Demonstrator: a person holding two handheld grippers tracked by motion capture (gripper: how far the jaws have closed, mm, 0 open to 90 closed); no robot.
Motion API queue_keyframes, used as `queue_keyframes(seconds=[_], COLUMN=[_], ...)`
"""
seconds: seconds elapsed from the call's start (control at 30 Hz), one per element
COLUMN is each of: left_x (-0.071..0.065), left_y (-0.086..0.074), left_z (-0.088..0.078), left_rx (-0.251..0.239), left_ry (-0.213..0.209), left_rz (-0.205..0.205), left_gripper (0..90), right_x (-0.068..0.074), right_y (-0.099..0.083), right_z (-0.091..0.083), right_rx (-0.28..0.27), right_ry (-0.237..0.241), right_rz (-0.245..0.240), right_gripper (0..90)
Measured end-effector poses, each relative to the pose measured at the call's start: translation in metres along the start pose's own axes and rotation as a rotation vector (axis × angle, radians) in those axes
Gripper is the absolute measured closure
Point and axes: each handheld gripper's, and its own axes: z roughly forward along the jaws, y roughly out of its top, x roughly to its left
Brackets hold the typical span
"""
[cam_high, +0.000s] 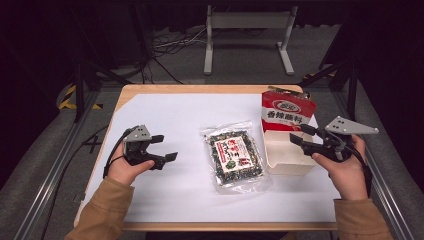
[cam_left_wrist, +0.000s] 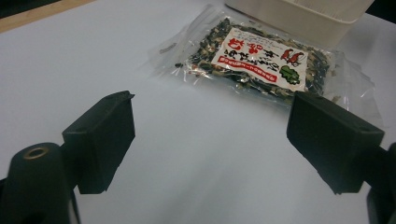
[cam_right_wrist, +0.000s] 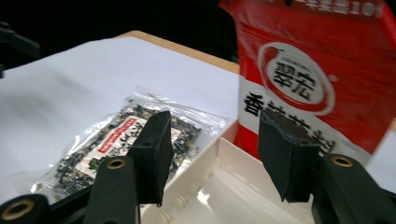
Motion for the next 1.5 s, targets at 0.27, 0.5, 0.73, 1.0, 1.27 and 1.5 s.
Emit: queue_keyframes(seconds=[0.27,0.5,0.73,1.0,1.27,1.5], left_x=[-0.005,-0.011,-0.003,0.021,0.032,0.041], left_y=[0.006,0.008,0.012,0.020,0.035,0.031], left_z=[0.005,0.022,0.048,0.060,0.078,0.103], left_rx=[-0.026,-0.056,-0.081,-0.058,-0.024,-0.023], left_ry=[-0.021,-0.036,0.045,0.034,0.063,0.056], left_rz=[-0.004,-0.023,-0.039,-0.038,-0.077,-0.115], left_gripper=[18.6,8.5,7.3,33.3,39.3,46.8], right_x=[0.012,0.023,0.027,0.030,0.035,0.042], right_y=[-0.002,-0.001,0.001,0.002,-0.003,-0.009], right_z=[0.008,0.008,0.006,0.008,0.011,0.006], right_rx=[-0.013,-0.025,-0.036,-0.020,0.019,0.005], right_ry=[0.061,0.089,0.094,0.113,0.145,0.197], right_rz=[-0.017,-0.053,-0.083,-0.121,-0.168,-0.156], right_gripper=[45.6,44.2,44.3,44.9,45.9,54.8])
